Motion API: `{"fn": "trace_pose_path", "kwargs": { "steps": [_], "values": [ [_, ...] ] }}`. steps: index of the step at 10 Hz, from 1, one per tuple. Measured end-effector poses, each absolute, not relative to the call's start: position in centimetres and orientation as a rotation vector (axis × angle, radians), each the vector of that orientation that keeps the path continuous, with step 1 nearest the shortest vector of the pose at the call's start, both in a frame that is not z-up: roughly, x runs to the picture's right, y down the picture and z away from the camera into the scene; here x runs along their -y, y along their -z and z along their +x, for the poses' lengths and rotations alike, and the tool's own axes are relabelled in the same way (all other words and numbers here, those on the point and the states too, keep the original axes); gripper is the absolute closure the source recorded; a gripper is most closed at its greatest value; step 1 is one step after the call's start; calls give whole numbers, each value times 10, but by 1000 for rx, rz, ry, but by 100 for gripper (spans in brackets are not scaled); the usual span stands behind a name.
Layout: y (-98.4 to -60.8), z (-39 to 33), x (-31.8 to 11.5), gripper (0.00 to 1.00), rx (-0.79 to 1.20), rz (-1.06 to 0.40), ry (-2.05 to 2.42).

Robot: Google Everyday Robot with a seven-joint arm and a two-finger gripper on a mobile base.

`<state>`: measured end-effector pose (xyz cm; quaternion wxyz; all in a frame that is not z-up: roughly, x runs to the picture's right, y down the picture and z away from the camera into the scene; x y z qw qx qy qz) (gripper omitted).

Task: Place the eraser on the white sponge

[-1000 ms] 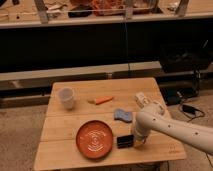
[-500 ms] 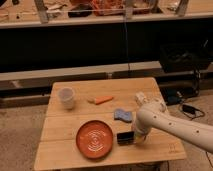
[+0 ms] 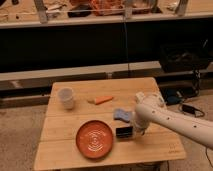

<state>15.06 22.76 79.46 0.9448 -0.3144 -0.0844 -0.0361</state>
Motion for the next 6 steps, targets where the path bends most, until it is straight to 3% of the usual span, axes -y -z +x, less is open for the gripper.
{"fn": "trace_pose_path", "kwargs": {
  "steps": [6],
  "values": [
    [-803,132,-195,100,176,-618,69]
  ]
}}
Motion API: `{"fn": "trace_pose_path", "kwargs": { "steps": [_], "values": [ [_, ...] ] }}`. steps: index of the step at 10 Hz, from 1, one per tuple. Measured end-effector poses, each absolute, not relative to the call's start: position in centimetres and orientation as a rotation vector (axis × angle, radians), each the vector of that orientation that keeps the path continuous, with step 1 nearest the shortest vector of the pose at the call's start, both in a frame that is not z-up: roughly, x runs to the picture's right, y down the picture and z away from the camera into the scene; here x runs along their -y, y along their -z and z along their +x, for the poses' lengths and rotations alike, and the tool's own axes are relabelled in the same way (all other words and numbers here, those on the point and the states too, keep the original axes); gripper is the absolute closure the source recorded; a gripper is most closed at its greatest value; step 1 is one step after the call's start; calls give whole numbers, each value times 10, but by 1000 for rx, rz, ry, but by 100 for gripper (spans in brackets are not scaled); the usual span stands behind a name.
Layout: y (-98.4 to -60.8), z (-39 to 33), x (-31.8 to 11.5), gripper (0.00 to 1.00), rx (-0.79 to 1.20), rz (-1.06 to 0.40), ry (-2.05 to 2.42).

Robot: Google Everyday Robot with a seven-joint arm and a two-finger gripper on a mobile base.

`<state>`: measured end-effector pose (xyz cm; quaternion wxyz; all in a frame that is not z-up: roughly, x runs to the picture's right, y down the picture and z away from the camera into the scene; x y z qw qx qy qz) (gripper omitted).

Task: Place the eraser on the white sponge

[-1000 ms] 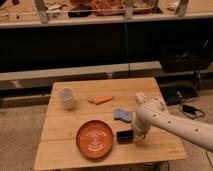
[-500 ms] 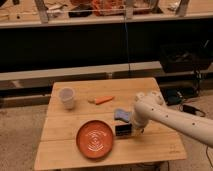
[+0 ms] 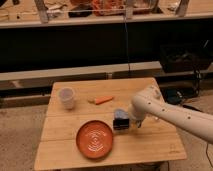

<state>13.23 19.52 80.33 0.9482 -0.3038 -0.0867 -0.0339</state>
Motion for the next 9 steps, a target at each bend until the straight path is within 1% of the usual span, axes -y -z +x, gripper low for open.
{"fn": "trace_pose_path", "kwargs": {
  "steps": [5,9],
  "values": [
    [-807,107,-177,100,215,-617,112],
    [-810,69,-171,100,259,-634,154]
  ]
}}
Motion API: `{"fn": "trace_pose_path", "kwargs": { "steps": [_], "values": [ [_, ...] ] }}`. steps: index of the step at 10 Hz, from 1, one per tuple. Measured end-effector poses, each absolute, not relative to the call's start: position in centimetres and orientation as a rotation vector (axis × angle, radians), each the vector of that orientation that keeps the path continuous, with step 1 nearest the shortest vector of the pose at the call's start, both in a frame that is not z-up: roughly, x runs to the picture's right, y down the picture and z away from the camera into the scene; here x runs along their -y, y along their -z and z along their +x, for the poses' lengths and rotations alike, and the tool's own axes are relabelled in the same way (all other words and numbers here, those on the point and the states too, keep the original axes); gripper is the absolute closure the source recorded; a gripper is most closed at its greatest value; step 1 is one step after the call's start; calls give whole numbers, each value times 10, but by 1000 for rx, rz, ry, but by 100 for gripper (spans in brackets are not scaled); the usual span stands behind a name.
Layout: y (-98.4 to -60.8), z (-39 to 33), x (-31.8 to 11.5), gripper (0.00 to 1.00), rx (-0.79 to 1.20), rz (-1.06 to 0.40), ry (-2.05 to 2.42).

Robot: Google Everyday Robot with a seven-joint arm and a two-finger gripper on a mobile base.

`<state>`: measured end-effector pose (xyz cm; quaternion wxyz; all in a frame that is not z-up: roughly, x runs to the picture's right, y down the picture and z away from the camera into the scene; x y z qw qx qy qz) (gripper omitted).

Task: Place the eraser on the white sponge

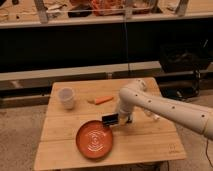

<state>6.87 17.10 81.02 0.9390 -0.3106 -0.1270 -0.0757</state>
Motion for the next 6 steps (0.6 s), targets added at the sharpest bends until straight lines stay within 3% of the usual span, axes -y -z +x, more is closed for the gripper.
{"fn": "trace_pose_path", "kwargs": {
  "steps": [6],
  "values": [
    [-819,34,-163,100,291,-671,207]
  ]
}}
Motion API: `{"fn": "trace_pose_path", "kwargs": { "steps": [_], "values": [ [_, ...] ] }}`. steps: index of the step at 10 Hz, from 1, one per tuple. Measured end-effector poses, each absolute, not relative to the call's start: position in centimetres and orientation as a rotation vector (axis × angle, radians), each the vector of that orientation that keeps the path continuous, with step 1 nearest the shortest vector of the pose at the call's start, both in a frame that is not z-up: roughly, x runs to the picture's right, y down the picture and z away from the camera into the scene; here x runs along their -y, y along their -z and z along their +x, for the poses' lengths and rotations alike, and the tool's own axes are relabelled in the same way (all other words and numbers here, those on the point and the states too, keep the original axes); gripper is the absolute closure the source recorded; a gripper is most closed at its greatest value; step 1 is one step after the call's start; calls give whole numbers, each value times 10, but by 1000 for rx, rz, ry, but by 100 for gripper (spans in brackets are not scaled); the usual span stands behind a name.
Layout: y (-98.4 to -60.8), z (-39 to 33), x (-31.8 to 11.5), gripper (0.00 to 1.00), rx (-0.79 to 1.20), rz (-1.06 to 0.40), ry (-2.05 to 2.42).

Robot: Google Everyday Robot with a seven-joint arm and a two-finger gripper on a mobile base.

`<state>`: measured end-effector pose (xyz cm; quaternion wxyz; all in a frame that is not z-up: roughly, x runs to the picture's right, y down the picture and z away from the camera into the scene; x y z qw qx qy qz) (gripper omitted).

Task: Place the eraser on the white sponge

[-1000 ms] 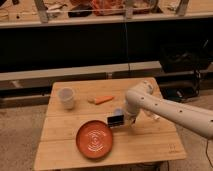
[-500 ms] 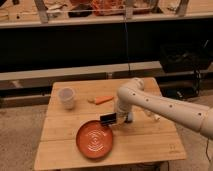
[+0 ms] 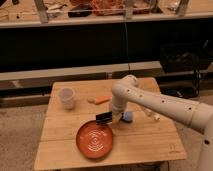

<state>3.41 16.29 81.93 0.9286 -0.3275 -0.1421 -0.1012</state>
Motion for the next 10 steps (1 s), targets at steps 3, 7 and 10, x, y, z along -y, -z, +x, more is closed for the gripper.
{"fn": "trace_pose_path", "kwargs": {
  "steps": [3,7,10],
  "values": [
    [-824,37,-159,100,292,-683,190],
    [-827,48,-153,100,290,-689,173],
    [-832,57,-149,100,289,-701,162]
  ]
}}
